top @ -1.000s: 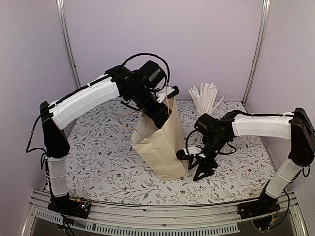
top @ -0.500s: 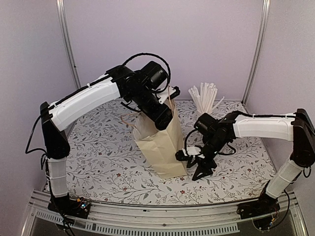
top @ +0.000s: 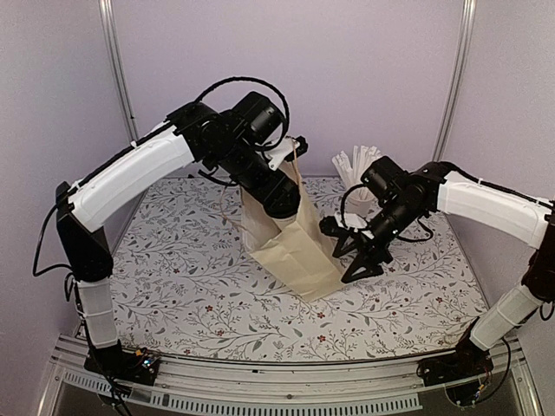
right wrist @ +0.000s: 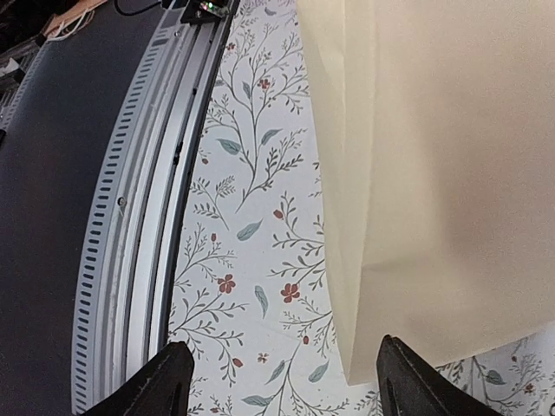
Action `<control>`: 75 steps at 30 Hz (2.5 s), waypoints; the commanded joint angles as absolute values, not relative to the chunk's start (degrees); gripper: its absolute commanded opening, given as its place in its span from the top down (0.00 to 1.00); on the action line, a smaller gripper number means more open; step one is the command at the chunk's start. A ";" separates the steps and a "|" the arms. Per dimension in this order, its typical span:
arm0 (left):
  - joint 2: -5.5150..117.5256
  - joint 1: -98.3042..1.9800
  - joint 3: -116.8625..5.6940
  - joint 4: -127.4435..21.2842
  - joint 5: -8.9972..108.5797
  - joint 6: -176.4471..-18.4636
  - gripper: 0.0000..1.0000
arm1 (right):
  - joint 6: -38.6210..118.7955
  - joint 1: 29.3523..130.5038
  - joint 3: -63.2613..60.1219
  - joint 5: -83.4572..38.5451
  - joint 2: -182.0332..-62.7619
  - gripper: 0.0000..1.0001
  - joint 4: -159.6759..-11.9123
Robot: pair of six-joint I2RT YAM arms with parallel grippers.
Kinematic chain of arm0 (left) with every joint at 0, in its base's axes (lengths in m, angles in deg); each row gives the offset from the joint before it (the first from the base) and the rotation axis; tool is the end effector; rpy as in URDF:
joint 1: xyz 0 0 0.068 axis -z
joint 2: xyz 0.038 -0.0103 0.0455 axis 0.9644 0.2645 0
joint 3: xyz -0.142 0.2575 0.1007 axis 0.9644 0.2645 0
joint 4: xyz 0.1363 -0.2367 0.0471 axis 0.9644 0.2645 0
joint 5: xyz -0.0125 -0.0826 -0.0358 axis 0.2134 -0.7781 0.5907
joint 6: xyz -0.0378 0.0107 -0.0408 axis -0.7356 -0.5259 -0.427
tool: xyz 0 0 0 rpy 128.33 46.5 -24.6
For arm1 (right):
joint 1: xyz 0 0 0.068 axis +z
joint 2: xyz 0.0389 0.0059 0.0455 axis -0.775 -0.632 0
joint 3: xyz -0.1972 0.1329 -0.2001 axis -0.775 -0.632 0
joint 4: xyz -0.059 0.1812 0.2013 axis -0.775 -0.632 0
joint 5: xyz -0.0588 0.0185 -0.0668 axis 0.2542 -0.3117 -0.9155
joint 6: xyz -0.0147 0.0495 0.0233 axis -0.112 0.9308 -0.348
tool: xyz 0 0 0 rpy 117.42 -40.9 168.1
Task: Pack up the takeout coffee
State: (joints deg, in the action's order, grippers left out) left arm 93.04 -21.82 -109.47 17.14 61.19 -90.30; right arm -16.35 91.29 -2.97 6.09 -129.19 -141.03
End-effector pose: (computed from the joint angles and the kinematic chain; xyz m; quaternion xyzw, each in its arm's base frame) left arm 0.2686 -0.3508 0.4211 0.3828 0.8717 -0.1231 0.2800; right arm 0.2239 0.2219 0.3137 -0.7011 0.6216 0.2911 0.1932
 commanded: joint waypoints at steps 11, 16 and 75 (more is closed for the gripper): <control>90.66 -23.52 -110.33 17.60 62.89 -92.65 0.60 | 1.26 91.62 22.83 10.07 -132.25 0.13 -137.36; 92.07 -23.58 -109.82 18.42 62.53 -93.87 0.60 | 9.60 91.67 22.42 8.80 -133.15 0.13 -128.49; 76.70 -27.37 -99.71 2.25 62.16 -84.85 0.61 | 16.55 87.98 34.53 -11.79 -148.38 0.50 -130.13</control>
State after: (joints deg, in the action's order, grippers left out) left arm 79.27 -26.00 -98.87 5.03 61.47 -86.37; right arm 17.13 88.23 34.34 -9.56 -148.03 -127.39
